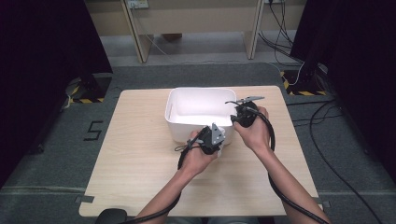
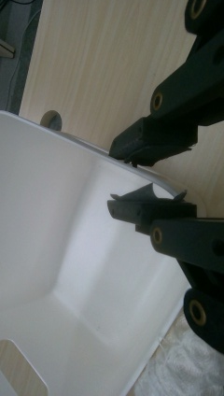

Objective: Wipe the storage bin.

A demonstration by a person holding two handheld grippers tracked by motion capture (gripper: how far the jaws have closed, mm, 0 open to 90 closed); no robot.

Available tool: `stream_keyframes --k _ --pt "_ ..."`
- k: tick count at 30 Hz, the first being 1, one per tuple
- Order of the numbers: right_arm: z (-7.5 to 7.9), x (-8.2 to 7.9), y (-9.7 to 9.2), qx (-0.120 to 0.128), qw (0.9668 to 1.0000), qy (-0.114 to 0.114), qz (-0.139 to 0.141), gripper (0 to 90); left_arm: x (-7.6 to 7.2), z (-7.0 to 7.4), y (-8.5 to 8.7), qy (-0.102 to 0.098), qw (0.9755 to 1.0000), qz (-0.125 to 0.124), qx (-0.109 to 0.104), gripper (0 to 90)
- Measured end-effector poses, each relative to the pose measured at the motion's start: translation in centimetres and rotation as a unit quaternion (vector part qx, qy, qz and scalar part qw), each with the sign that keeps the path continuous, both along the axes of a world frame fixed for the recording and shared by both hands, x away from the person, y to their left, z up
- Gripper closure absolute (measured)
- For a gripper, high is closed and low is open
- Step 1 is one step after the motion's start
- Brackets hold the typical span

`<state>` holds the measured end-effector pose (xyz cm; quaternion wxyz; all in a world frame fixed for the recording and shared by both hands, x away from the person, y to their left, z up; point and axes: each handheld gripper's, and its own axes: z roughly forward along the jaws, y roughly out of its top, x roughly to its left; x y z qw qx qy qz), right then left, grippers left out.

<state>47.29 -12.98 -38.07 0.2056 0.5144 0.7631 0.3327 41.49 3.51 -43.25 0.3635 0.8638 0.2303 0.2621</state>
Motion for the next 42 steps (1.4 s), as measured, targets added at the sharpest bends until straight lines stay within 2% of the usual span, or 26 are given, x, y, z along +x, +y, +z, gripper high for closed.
stream_keyframes --k 25,35,42 --pt "0.0 0.0 0.0 -0.001 1.0 0.0 0.001 70.7 0.3 -1.3 -0.6 0.013 0.9998 -0.007 0.013 74.3" --pt "0.0 0.0 0.0 0.0 1.0 0.0 0.001 70.7 0.4 -2.3 -1.0 0.016 0.9996 -0.01 0.022 74.4" --pt "0.0 0.0 0.0 0.002 1.0 0.001 0.0 70.7 0.6 -3.0 -1.2 0.026 0.9993 -0.011 0.026 74.4"
